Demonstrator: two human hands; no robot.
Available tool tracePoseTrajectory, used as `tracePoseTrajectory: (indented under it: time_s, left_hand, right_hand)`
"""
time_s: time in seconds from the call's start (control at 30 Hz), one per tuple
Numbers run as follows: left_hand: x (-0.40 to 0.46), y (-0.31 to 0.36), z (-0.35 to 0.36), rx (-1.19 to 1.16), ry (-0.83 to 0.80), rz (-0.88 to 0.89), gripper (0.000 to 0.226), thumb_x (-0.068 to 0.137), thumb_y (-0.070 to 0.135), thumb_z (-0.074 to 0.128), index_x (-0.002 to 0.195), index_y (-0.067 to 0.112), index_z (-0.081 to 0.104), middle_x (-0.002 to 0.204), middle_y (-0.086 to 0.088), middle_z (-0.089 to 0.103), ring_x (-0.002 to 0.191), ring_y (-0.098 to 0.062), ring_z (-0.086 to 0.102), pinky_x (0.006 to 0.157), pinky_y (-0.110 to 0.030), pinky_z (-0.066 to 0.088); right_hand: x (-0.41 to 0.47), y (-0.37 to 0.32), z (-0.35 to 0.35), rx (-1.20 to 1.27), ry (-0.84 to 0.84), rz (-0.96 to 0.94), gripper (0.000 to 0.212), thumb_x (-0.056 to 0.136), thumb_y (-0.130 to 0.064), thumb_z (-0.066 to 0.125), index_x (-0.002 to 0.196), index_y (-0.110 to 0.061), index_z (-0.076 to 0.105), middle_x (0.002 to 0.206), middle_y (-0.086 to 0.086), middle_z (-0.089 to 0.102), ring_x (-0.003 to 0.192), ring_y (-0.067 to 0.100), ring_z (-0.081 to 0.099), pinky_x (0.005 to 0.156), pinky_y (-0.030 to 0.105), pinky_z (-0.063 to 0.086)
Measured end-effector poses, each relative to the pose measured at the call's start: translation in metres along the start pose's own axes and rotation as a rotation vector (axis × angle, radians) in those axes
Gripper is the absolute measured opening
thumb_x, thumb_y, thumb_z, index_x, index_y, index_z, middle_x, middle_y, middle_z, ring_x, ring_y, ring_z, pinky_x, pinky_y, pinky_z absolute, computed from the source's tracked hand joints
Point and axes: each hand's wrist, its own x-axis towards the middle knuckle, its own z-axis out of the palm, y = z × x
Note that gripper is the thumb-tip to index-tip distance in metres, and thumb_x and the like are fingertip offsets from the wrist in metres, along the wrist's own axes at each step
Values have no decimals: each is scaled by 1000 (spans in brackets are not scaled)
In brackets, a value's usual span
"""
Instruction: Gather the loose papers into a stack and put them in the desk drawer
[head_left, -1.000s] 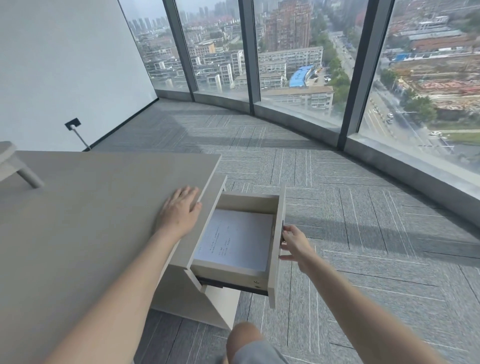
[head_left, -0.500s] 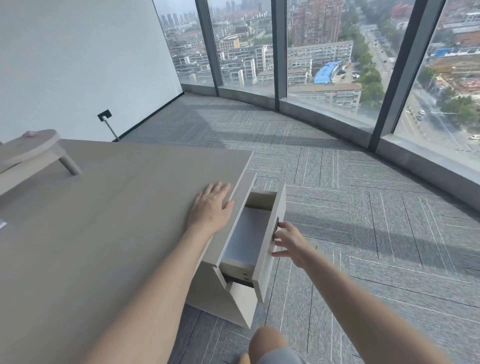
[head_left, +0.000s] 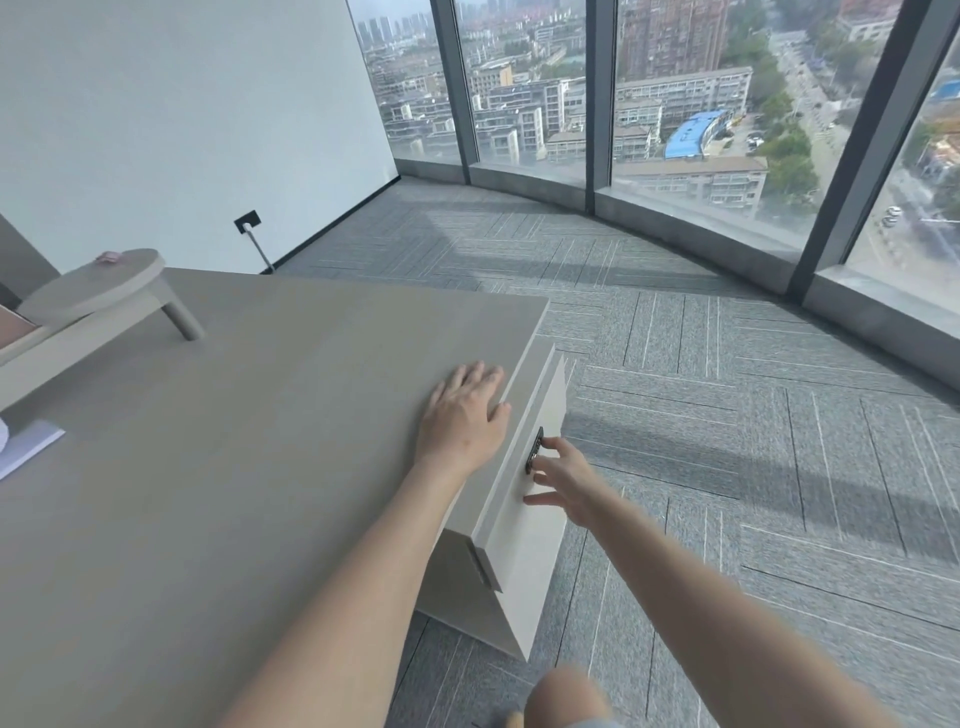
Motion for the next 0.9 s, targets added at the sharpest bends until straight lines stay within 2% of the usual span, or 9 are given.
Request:
tracePoseTrajectory:
  time_s: [0.2,0.47,0.67,0.9]
  left_hand:
    - [0,0,1,7,8,3,56,99,37,42,153,27,33,164,1,27,153,-21,20,123,-39,14]
    - [2,-1,5,30,36,10,55,99,35,41,153,26,33,164,0,28,152,-22,20,122,-41,15]
    - [1,-1,4,26,34,8,55,99,36,41,153,26,34,164,0,28,152,-22,20,122,-41,14]
    - [-2,-1,3,-3,21,0,56,99,36,42,153,26,33,164,-1,29,153,-22,20,123,-40,15]
  right_hand:
    - [8,-4,15,-64,42,-37,43,91,3,47,131,-15,49,107,14,55,95,27,55,81,57,61]
    - [14,-5,24,-57,71,-32,42,85,8,38,118,-16,47,97,13,55,94,31,57,72,51,62]
    - [12,-3,20,-10,47,-34,38,87,7,44,119,-14,47,100,17,51,90,30,52,69,50,62]
    - [2,-11,31,-184,107,-32,42,88,2,37,120,-25,43,113,10,52,106,30,53,74,48,63]
